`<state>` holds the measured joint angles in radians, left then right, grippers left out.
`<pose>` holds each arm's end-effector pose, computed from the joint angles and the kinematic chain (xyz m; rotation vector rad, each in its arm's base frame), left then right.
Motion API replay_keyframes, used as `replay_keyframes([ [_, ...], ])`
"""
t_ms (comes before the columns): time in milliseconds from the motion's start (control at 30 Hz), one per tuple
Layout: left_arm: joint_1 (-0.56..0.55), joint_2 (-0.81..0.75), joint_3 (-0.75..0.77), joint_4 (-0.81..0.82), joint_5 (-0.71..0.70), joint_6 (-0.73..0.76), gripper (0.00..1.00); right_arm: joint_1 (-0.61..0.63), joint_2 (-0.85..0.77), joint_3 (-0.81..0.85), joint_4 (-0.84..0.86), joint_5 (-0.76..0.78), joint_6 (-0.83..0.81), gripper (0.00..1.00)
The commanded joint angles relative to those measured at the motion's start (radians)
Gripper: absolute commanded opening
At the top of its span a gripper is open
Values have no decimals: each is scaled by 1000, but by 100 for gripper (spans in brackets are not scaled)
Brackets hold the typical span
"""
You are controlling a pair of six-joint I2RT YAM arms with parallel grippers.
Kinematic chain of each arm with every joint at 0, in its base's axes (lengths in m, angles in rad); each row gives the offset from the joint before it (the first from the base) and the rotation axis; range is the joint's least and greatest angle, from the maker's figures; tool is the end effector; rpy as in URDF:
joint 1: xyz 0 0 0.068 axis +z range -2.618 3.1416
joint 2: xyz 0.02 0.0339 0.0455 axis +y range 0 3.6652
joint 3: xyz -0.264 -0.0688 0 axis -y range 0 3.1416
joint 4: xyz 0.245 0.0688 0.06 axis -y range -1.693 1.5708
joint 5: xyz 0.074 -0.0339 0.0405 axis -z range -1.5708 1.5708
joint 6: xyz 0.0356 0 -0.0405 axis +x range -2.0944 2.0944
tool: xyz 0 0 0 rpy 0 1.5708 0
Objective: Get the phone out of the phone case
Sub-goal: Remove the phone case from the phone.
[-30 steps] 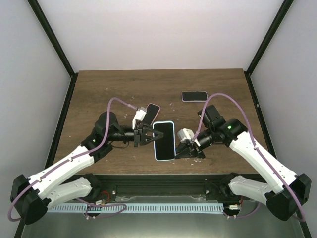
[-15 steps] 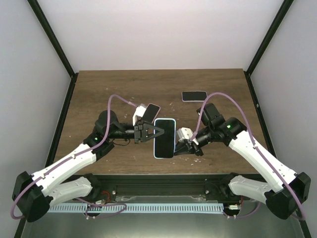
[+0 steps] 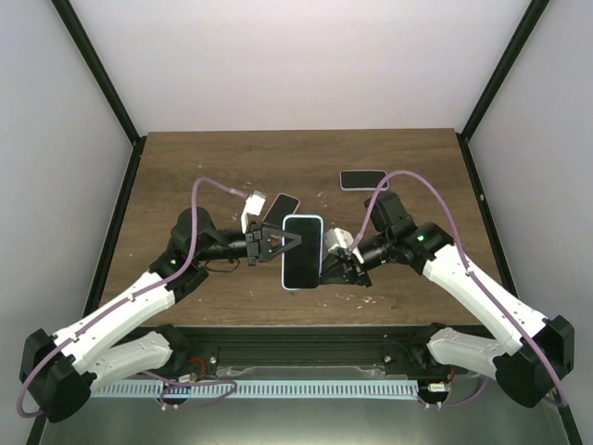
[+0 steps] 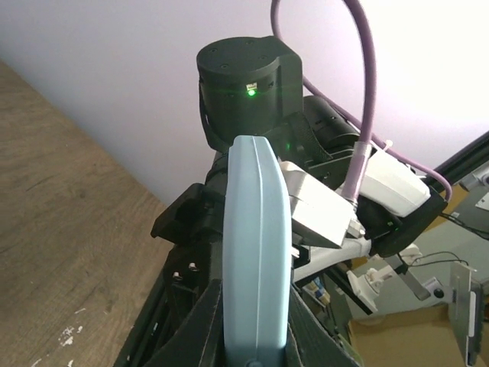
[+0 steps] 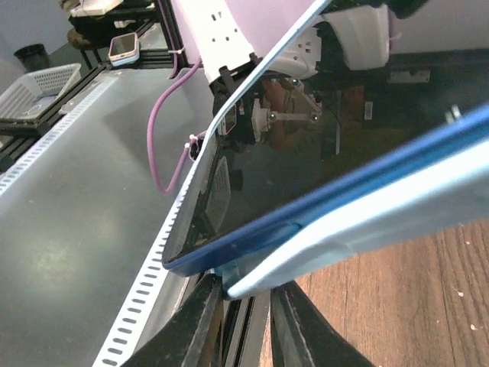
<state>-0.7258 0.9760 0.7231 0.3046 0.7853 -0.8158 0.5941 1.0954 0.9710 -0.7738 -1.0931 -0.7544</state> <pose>0.1503 -0.1671 0.3341 0.6608 1.7227 -1.7433 0.1530 0.1415 0.3067 -1.6752 1.3742 1.2259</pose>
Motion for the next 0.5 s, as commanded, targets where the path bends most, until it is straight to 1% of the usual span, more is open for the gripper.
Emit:
replay_keyframes([
  [0,-36,-34,3,52,92,-54,0,-45,39,10,292,45,145,19],
  [167,-35,-42,2,-23,80,-16,0,-72,42,28,370,13,265,27],
  [300,-35,-41,-14,-40,76,3,0,-84,46,41,416,8,349,37],
  [400,-35,-34,-33,-34,100,9,0,-88,49,55,429,1,392,49],
  [467,-37,-30,-46,-13,111,-1,0,-91,50,66,435,-11,414,53],
])
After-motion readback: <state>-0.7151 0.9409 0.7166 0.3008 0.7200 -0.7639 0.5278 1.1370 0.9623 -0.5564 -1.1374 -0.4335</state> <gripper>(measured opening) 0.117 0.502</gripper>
